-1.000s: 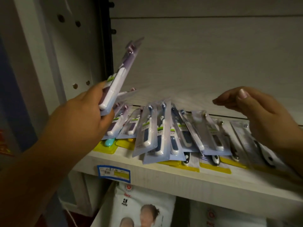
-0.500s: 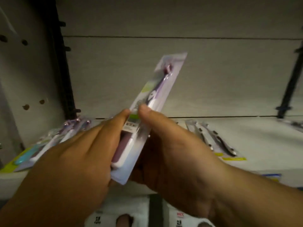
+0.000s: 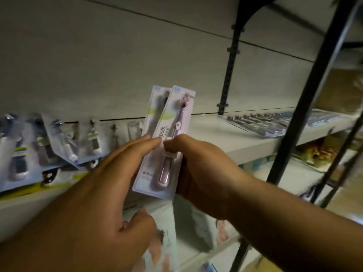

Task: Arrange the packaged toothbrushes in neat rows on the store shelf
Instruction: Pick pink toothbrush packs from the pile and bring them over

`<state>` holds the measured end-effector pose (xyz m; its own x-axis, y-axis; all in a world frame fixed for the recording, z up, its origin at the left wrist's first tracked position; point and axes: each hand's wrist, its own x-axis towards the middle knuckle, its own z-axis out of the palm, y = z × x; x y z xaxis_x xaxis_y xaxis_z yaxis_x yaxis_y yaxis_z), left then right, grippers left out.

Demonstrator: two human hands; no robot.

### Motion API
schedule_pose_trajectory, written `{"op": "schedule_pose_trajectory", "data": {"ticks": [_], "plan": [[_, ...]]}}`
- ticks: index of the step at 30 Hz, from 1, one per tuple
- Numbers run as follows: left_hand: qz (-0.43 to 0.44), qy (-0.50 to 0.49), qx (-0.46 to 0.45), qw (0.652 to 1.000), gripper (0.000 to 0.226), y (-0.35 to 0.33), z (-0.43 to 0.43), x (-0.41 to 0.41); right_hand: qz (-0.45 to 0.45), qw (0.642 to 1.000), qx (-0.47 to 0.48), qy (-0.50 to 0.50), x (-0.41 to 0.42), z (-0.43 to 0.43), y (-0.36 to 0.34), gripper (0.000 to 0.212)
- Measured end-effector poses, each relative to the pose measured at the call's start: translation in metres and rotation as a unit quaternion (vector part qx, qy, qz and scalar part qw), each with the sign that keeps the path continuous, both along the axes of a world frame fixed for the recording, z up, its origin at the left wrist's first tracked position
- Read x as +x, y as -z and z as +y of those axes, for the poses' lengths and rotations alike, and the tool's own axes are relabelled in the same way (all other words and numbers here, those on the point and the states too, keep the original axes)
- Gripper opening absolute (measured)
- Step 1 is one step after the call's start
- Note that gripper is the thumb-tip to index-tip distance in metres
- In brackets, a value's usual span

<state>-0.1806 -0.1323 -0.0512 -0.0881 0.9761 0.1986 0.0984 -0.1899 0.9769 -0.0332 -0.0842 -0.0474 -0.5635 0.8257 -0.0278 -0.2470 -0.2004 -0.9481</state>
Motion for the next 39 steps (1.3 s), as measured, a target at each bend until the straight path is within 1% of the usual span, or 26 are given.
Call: {"op": "schedule_pose_trajectory", "data": {"ticks": [1,2,3,4,5,6,7,9,11,14,16,18,20,24,26,27,28,29,30,31,33,34,36,37,39], "plan": [[0.046,0.018,0.025,0.998,0.057,0.006,-0.002,0.010,-0.019,1.000,0.003,0.001,0.014,0.005,-0.004,0.027],[0.118,0.005,0.040,0.992,0.073,-0.004,0.002,0.019,-0.035,0.999,0.004,0.001,0.029,0.012,-0.006,0.025],[0.123,-0.043,0.046,0.990,0.088,-0.010,0.003,0.030,-0.048,0.999,0.006,0.002,0.043,0.019,-0.008,0.026],[0.097,-0.101,0.054,0.989,0.085,-0.014,0.006,0.041,-0.055,0.998,0.012,-0.003,0.056,0.026,-0.009,0.027],[0.089,-0.118,0.069,0.987,0.073,-0.016,0.010,0.047,-0.060,0.998,0.022,-0.010,0.069,0.032,-0.011,0.028],[0.103,-0.127,0.054,0.985,0.054,-0.015,0.021,0.051,-0.061,0.997,0.031,-0.022,0.081,0.038,-0.012,0.029],[0.118,-0.133,0.036,0.983,0.042,-0.018,0.031,0.060,-0.066,0.997,0.042,-0.030,0.093,0.045,-0.013,0.029],[0.119,-0.134,0.007,0.984,0.033,-0.016,0.052,0.079,-0.078,0.995,0.054,-0.035,0.116,0.057,-0.014,0.029],[0.119,-0.123,0.000,0.985,0.030,-0.016,0.072,0.107,-0.085,0.993,0.061,-0.050,0.141,0.073,-0.013,0.031],[0.115,-0.116,0.009,0.986,0.038,-0.013,0.103,0.147,-0.088,0.991,0.071,-0.065,0.177,0.099,-0.019,0.030],[0.106,-0.137,0.025,0.985,0.041,-0.012,0.123,0.166,-0.091,0.990,0.081,-0.065,0.196,0.118,-0.024,0.026],[0.089,-0.174,0.040,0.980,0.040,-0.009,0.138,0.177,-0.106,0.988,0.092,-0.072,0.206,0.135,-0.028,0.025],[0.096,-0.214,0.048,0.971,0.039,-0.006,0.148,0.178,-0.113,0.986,0.104,-0.064,0.210,0.151,-0.030,0.023],[0.101,-0.290,0.041,0.951,0.041,-0.008,0.162,0.160,-0.117,0.987,0.108,-0.001,0.205,0.185,-0.037,0.021],[0.089,-0.309,0.035,0.946,0.041,-0.012,0.171,0.147,-0.108,0.987,0.119,0.018,0.196,0.201,-0.043,0.029],[0.087,-0.314,0.030,0.945,0.041,-0.014,0.177,0.142,-0.120,0.982,0.139,0.033,0.190,0.209,-0.044,0.037],[0.093,-0.316,0.026,0.944,0.042,-0.016,0.183,0.139,-0.156,0.971,0.171,0.055,0.183,0.216,-0.044,0.046],[0.108,-0.318,0.022,0.942,0.043,-0.018,0.189,0.136,-0.216,0.950,0.210,0.080,0.177,0.221,-0.042,0.053],[0.125,-0.320,0.020,0.939,0.044,-0.019,0.196,0.134,-0.287,0.919,0.251,0.101,0.172,0.226,-0.040,0.058],[0.139,-0.321,0.017,0.937,0.045,-0.019,0.202,0.134,-0.354,0.882,0.292,0.111,0.168,0.230,-0.036,0.057],[0.150,-0.321,0.010,0.935,0.047,-0.019,0.211,0.136,-0.453,0.811,0.360,0.091,0.165,0.239,-0.027,0.041],[0.152,-0.315,0.004,0.937,0.048,-0.017,0.214,0.137,-0.484,0.785,0.378,0.080,0.166,0.243,-0.023,0.035],[0.178,-0.294,-0.002,0.939,0.047,-0.010,0.216,0.140,-0.537,0.739,0.400,0.081,0.168,0.248,-0.021,0.032],[0.208,-0.280,0.005,0.937,0.045,-0.007,0.213,0.142,-0.551,0.723,0.408,0.091,0.168,0.249,-0.021,0.032],[0.283,-0.254,0.025,0.924,0.041,-0.002,0.207,0.147,-0.561,0.708,0.416,0.102,0.170,0.251,-0.020,0.031]]}}
